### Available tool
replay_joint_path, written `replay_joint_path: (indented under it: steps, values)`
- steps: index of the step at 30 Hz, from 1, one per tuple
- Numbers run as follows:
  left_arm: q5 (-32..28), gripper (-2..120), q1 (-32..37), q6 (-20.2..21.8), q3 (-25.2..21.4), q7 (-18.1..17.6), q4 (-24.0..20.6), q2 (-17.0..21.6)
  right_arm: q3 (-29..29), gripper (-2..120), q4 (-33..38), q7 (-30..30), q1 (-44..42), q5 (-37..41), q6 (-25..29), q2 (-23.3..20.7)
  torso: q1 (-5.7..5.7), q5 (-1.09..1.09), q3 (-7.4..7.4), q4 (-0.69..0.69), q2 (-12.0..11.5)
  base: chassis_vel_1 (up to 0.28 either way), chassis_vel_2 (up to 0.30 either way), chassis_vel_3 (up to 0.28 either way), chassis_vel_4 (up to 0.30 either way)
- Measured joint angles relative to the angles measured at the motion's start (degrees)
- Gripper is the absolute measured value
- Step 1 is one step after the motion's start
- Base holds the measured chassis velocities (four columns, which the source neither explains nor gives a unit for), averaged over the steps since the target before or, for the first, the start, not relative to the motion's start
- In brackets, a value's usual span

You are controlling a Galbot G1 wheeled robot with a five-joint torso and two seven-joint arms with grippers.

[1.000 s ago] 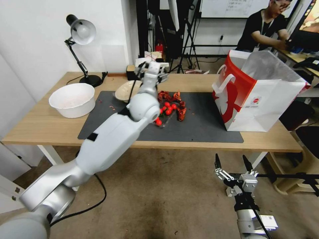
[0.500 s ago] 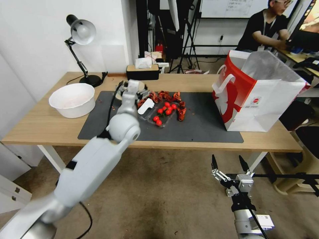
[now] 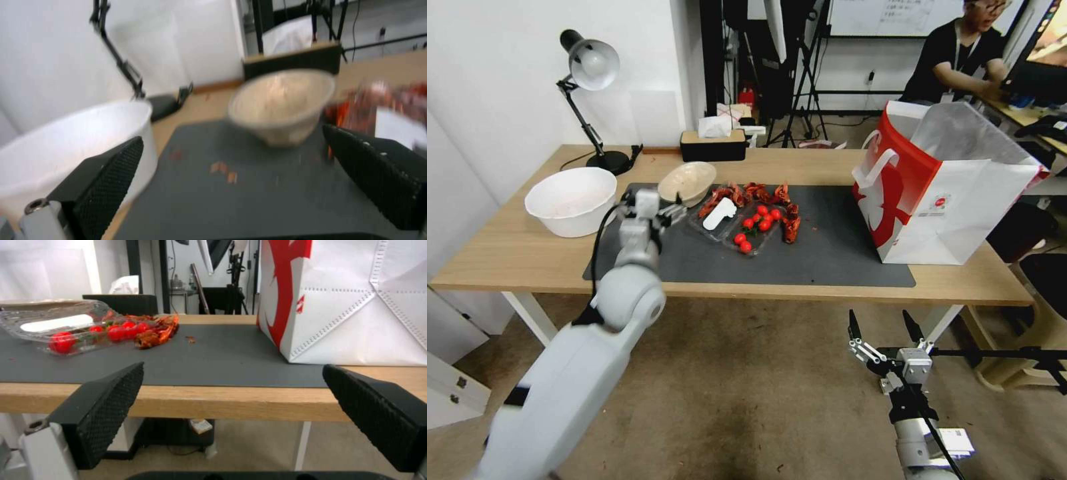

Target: Pick up the trash from the table and place it into the takeout bag.

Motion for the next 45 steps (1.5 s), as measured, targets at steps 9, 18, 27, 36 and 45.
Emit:
replay_joint_path:
  steps: [9,18,27,36,45]
  values:
    - [2.53,100,13.29,-5.84,-5.99,3.87,-3.06,-4.79,-0.20,100,0.00,0.00,0.46,0.29,-0.08,-0.91,0.01,0.01,0.00,-0.02,0.00,0.000,0.000,0.000,0.000]
    - [4.51,100,22.56,-11.39,-10.37,8.75,-7.40,-10.05,-0.49,100,-0.05,0.00,0.50,0.48,0.02,-1.18,0.00,0.01,0.00,-0.02,0.00,0.000,0.000,0.000,0.000]
    - [6.13,100,27.27,-16.03,-13.13,13.02,-9.01,-11.87,-1.04,100,0.01,0.00,0.65,0.52,0.09,-1.04,0.01,0.00,0.00,-0.01,0.00,0.000,0.000,0.000,0.000]
    - [6.23,100,26.95,-17.23,-13.82,14.39,-8.39,-11.51,-0.91,100,0.28,0.00,0.52,0.52,0.16,-1.06,0.01,0.00,0.01,-0.01,0.00,0.000,0.000,0.000,0.000]
    - [-4.74,100,16.71,-15.86,-11.13,12.57,-4.57,-7.89,-0.29,100,0.90,0.04,0.53,0.58,0.03,-1.20,0.02,0.00,0.01,-0.02,0.00,0.000,0.000,0.000,0.000]
